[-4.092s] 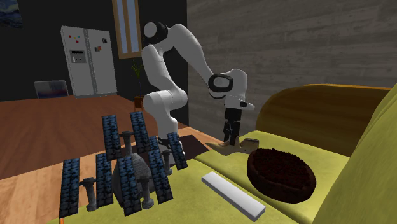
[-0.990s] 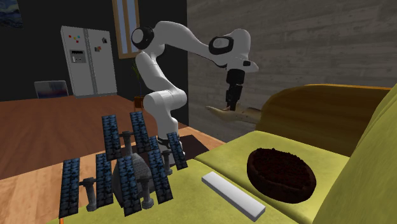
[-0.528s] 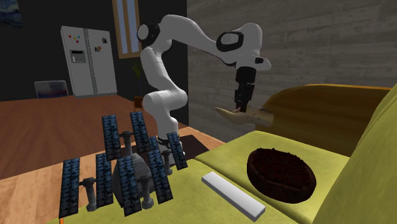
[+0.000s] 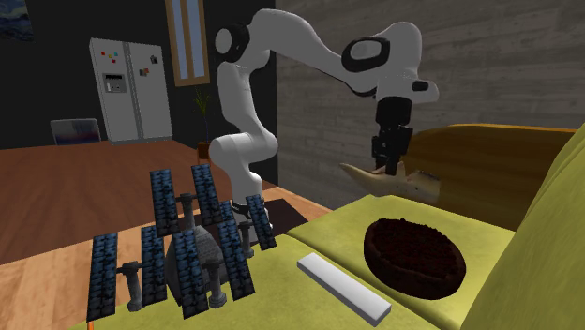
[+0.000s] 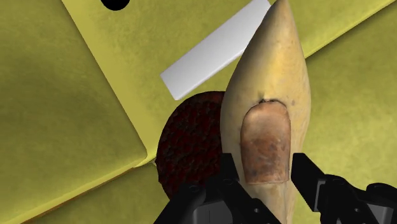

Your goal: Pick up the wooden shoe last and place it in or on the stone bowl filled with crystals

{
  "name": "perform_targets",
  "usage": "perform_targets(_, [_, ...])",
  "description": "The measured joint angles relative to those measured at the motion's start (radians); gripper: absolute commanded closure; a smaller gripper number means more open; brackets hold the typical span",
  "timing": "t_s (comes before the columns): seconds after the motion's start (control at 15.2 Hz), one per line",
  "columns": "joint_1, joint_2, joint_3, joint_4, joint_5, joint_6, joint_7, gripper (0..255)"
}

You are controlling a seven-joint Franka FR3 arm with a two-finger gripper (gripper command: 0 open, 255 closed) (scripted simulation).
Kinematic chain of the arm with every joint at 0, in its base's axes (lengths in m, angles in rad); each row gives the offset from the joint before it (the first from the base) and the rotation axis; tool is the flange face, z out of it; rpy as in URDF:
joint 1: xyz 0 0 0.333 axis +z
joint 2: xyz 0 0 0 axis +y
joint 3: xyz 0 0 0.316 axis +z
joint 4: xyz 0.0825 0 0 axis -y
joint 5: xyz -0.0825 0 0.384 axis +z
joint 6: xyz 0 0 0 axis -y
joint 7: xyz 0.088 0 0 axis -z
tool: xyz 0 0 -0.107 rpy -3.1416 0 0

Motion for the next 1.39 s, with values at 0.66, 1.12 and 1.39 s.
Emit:
perform_targets(0.66, [-0.034,0.181,-0.013,0.109,-0.072,0.065,0.012,255])
perform_targets(1.12, [-0.036,0.212,-0.011,0.052,-0.105,0.148,0.06,255])
perform_targets(1.39, [-0.038,0.209,-0.014,0.045,-0.115,0.165,0.07,255])
